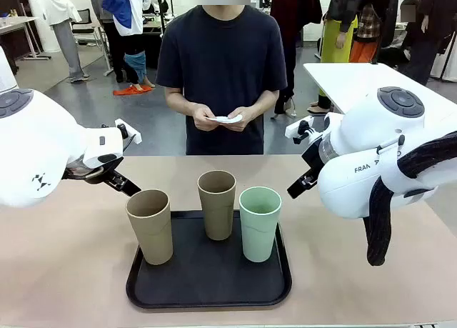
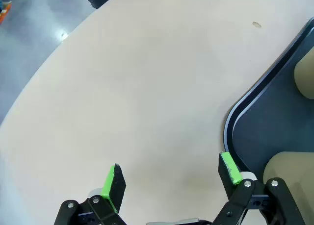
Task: Place coasters on the table and set cups on them.
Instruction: Pick up one Reusable plastic cup and place it on a coaster set by the human.
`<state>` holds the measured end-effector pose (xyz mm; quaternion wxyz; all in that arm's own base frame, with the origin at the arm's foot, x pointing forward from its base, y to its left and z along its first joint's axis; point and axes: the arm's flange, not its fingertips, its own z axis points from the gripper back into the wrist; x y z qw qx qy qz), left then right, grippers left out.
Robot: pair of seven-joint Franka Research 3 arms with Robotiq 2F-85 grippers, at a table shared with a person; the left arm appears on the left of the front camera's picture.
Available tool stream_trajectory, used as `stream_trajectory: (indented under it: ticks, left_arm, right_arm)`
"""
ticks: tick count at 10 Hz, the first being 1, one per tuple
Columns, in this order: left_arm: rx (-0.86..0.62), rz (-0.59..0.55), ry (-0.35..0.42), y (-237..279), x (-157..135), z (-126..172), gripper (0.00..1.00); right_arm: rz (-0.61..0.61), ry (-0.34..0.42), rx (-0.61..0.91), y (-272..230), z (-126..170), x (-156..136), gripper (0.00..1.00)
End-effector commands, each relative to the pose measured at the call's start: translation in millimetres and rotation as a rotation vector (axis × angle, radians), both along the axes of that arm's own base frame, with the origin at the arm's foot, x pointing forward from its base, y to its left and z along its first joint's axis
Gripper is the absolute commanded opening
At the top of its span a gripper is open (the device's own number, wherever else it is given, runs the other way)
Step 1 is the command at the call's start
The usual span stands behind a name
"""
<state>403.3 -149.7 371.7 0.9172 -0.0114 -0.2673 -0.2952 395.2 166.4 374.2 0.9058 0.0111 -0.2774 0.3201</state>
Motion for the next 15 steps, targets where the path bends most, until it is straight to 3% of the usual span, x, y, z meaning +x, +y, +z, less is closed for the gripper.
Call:
stream_trajectory:
  ticks: [1, 13, 14, 15]
  left_arm:
    - [0.0, 0.0, 0.0, 0.0, 0.0, 0.0, 1.0]
    - [0.0, 0.0, 0.0, 0.0, 0.0, 0.0, 1.0]
    - [0.081, -0.015, 0.034, 6.8, -10.4, 49.3, 1.0]
    - [0.111, 0.012, 0.007, 12.7, -27.6, 84.1, 1.0]
  right_arm:
    - [0.0, 0.0, 0.0, 0.0, 0.0, 0.0, 1.0]
    - [0.0, 0.0, 0.0, 0.0, 0.0, 0.0, 1.0]
    - [-0.022, -0.016, -0.027, 8.9, 24.1, -14.7, 1.0]
    - [-0.027, -0.035, -0.053, 20.3, 47.7, -34.3, 1.0]
